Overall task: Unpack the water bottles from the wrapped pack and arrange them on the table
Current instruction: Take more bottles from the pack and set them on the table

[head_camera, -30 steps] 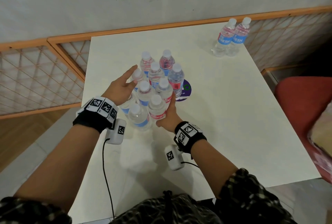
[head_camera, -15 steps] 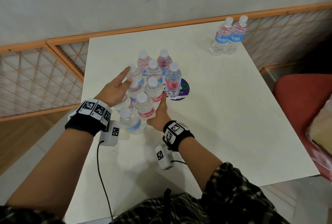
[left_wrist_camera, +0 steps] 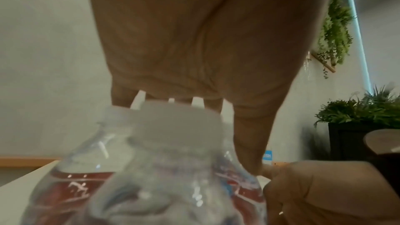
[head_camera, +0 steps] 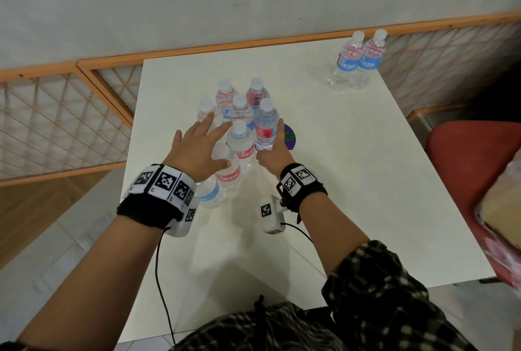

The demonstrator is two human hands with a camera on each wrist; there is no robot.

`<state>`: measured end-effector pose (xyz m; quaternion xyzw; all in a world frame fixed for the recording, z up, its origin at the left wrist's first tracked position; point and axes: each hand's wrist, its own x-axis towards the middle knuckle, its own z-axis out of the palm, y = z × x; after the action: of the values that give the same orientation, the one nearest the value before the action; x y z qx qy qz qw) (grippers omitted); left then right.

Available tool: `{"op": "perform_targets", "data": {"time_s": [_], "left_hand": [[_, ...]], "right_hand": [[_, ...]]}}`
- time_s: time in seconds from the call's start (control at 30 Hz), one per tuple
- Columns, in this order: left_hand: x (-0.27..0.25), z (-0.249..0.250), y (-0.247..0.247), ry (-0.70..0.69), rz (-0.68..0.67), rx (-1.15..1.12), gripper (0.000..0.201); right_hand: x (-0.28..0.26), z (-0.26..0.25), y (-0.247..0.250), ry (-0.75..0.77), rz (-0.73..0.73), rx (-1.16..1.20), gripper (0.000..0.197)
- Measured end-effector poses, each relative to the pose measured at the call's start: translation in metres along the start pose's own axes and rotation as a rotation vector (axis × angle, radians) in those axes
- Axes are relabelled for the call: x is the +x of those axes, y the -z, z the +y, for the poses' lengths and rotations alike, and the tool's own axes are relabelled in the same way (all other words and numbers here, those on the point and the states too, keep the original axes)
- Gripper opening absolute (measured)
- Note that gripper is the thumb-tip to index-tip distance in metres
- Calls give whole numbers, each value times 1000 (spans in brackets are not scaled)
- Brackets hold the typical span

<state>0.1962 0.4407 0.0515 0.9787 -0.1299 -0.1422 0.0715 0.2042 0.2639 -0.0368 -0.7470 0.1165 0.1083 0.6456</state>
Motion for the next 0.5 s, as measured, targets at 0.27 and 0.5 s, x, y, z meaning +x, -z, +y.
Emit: {"op": "perform_targets", "data": {"time_s": [0.27,0.5], "left_hand": [[-2,2,-2,10,-10,-21,83],[-11,55,23,-117,186,-61,67]], "right_hand": [[-15,-11,7,-86,-46,51,110],[-61,-11,82,-83,35,98,79]]}}
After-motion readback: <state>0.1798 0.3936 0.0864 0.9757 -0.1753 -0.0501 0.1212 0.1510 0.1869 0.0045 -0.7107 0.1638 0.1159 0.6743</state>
